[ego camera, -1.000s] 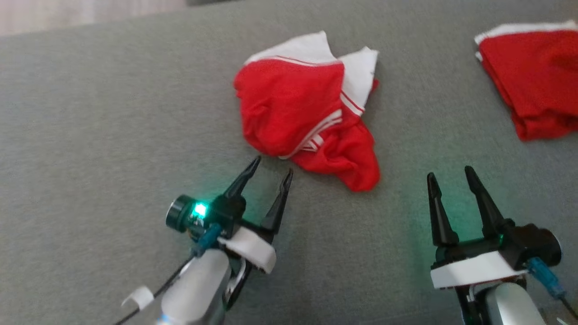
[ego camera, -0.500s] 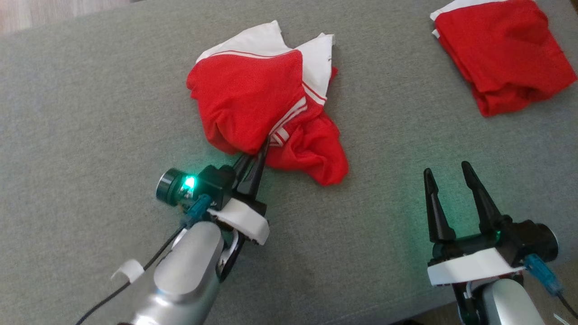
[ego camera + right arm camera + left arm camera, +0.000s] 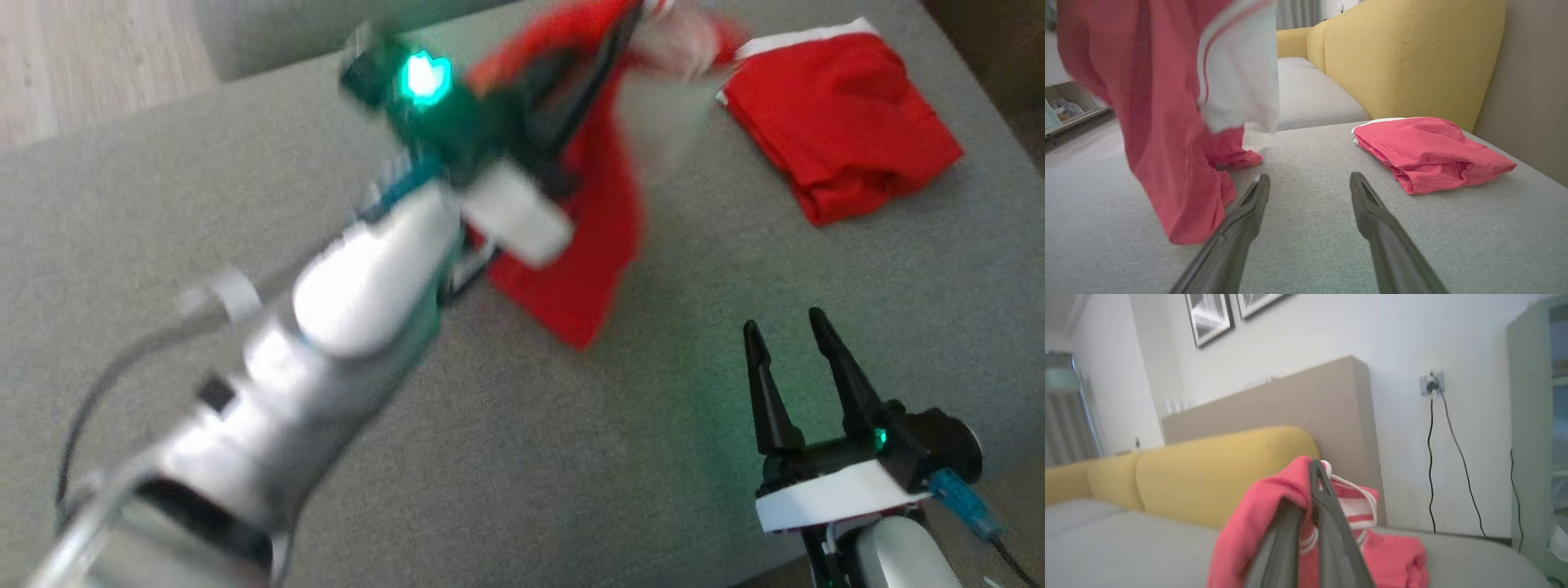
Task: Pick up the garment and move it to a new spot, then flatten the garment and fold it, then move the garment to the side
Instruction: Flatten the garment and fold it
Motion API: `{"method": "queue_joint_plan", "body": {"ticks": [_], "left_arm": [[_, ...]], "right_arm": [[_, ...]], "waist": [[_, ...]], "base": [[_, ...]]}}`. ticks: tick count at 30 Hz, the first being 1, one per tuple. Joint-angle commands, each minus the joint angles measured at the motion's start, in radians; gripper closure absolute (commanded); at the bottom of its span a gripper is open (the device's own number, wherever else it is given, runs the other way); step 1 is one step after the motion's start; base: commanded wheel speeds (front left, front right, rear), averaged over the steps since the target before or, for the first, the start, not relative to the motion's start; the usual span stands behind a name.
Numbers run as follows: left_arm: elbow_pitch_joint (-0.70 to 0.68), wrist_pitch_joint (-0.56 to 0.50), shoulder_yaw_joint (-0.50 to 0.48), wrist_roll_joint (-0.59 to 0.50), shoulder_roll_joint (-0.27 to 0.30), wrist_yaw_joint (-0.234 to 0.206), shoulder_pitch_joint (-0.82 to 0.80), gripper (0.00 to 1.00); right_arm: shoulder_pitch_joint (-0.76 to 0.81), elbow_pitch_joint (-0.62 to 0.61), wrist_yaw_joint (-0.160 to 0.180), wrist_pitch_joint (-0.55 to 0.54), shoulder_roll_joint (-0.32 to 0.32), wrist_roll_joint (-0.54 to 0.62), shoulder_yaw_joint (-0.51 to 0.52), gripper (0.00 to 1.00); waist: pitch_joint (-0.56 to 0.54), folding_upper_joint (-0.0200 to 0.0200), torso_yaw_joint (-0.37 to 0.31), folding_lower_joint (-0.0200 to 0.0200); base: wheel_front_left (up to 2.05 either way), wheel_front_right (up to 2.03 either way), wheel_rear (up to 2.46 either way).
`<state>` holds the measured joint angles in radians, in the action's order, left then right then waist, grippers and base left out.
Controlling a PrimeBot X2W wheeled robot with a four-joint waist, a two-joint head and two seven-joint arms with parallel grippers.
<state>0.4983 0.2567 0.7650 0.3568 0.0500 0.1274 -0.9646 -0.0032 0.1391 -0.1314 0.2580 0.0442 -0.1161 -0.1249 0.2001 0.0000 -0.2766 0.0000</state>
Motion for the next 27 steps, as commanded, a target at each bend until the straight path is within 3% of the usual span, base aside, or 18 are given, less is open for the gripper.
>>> {"method": "queue_joint_plan", "body": {"ticks": [1,5,9,13,18,22,27], "left_arm": [[-0.043,0.005,-0.029,0.02,0.015,0.003,-0.07,1.0],[-0.088,0.005,-0.069,0.167,0.038,0.003,-0.221,1.0],[-0.13,0.005,-0.185,0.308,0.056,0.003,-0.194,1.0],[-0.135,0.005,-0.231,0.418,0.095,0.003,0.029,1.0],[-0.127,0.005,-0.317,0.484,0.113,-0.011,0.455,1.0],[-0.13,0.005,-0.416,0.488,0.062,-0.013,0.751,1.0],[-0.152,0.005,-0.501,0.47,0.015,-0.006,0.947,1.0]], "right_arm": [[0.002,-0.027,0.001,0.004,0.006,-0.009,-0.024,0.0],[0.024,-0.022,0.001,0.004,0.006,-0.013,-0.025,0.0],[0.042,-0.023,0.001,0.004,0.006,-0.011,-0.016,0.0],[0.06,-0.027,0.001,0.004,0.006,0.0,-0.003,0.0],[0.073,-0.033,0.001,0.004,0.006,0.021,0.028,0.0],[0.086,-0.03,0.001,0.004,0.006,0.041,0.044,0.0],[0.101,-0.026,0.001,0.004,0.006,0.048,0.045,0.0]], "waist": [[-0.023,0.0,0.0,0.0],[-0.065,0.0,0.03,0.0],[-0.097,0.0,0.087,0.0],[-0.112,0.0,0.158,0.0],[-0.108,0.0,0.228,0.0],[-0.104,0.0,0.271,0.0],[-0.114,0.0,0.298,0.0]], "base": [[0.0,0.0,0.0],[0.0,0.0,0.0],[0.0,0.0,0.0],[0.0,0.0,0.0],[0.0,0.0,0.0],[0.0,0.0,0.0],[0.0,0.0,0.0]]}}
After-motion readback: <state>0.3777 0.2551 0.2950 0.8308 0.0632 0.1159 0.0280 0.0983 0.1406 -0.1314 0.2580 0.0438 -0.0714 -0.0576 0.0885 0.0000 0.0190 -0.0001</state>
